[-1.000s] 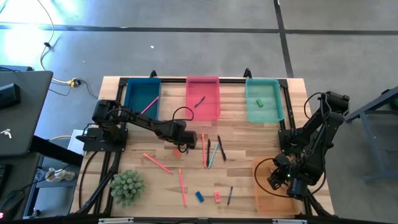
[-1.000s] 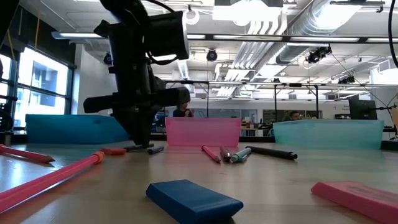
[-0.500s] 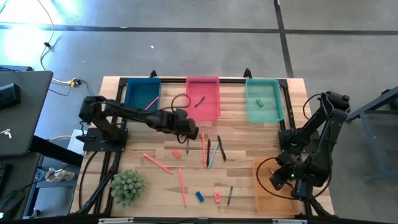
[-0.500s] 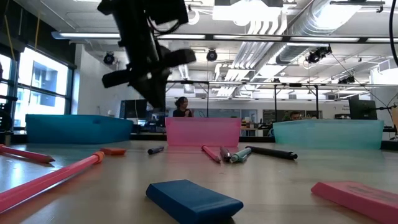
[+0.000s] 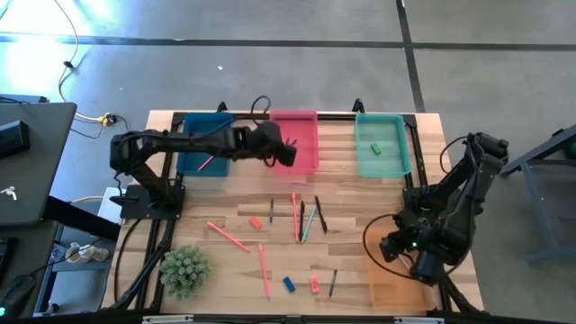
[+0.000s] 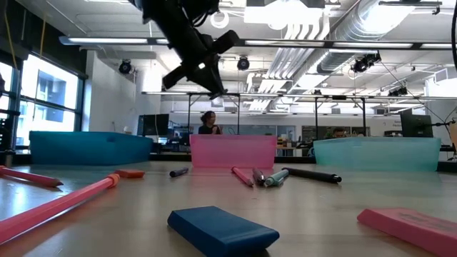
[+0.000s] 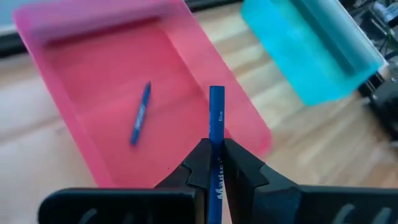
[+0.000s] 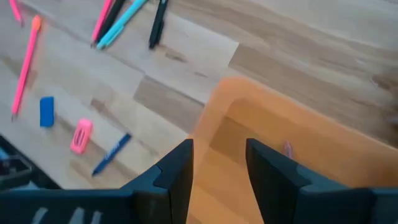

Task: Sort crayons/erasers/pens/pencils in bins
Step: Put the blue crayon into the red bin

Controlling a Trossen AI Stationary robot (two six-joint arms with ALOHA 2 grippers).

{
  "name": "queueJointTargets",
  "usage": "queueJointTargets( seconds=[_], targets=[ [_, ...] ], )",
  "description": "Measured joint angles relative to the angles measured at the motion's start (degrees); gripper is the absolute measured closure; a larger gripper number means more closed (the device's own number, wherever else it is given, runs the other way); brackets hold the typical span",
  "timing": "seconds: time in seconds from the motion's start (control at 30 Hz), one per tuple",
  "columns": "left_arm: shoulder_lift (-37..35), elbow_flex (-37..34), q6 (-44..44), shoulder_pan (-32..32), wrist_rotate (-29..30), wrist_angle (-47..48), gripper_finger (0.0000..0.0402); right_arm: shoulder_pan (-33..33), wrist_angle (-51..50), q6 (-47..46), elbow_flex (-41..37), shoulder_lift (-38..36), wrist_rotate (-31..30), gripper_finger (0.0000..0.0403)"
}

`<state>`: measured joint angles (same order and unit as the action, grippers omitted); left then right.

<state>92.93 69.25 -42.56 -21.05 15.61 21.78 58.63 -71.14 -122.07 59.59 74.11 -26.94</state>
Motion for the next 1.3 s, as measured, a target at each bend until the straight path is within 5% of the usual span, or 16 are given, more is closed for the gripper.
queueJointTargets(
  seconds=[0.5, 0.9, 1.3],
  targets=[
    [0.1, 0.0, 14.6, -10.3, -3.4, -5.0, 0.0385, -16.8, 0.0, 6.2, 0.0, 0.0, -0.1, 0.0264],
    [5.0, 0.0, 19.2, -10.3, -7.8, -6.6, 0.0385, -29.4, 5.9, 15.4, 0.0, 0.0, -4.9, 0.0264],
    [9.9, 0.0, 17.6, -8.3, -7.5, -8.3, 0.0385, -35.0, 7.3, 22.6, 0.0, 0.0, -5.0, 0.0264]
  ],
)
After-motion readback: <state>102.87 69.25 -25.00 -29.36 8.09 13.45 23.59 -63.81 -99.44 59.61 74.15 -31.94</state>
